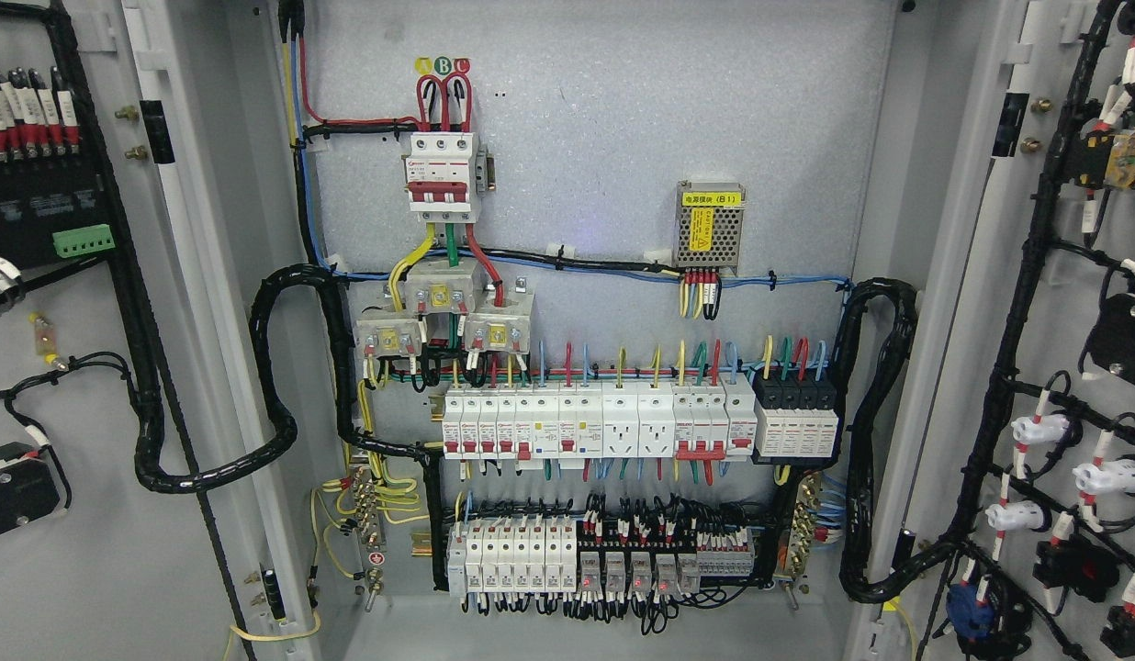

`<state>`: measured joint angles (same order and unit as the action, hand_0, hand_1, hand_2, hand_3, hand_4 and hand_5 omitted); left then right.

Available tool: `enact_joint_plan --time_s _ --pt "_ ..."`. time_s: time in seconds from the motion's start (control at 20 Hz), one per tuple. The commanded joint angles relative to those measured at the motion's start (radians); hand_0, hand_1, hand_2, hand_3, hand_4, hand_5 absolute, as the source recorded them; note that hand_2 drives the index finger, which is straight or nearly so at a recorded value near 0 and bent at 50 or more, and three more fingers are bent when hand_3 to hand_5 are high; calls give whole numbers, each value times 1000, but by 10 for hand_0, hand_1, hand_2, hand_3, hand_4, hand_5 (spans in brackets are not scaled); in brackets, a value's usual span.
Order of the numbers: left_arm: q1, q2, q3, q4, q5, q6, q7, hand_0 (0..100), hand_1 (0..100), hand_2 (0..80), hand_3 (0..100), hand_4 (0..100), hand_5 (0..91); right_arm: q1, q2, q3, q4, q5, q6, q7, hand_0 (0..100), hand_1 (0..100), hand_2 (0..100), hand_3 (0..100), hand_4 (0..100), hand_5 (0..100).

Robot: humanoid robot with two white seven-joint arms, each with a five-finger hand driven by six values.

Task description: Open door with both hands

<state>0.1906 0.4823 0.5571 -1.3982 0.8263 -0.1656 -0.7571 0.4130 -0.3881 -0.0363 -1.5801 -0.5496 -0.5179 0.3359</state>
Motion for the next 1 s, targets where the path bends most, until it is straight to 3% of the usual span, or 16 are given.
enact_joint_plan --time_s 0.0,0.4,0.75,0.85,0.95 --pt "6 -5 4 -106 -3 29 4 296 0 27 27 36 0 -10 2 -16 3 2 1 -2 218 0 0 0 0 0" --pt "36 -33 -8 -191 -6 32 13 295 0 27 27 36 0 -14 9 -7 0 8 1 -2 218 0 0 0 0 0" --pt "66 -77 -71 -310 -25 34 100 295 0 27 27 37 0 -59 26 12 2 11 2 -9 218 0 0 0 0 0" --pt "67 -111 -136 -356 -80 31 155 295 0 27 27 37 0 -63 50 19 2 14 4 -11 219 0 0 0 0 0" --pt "61 -161 -207 -389 -159 31 249 295 0 27 27 37 0 -91 72 33 2 20 6 -11 219 0 0 0 0 0"
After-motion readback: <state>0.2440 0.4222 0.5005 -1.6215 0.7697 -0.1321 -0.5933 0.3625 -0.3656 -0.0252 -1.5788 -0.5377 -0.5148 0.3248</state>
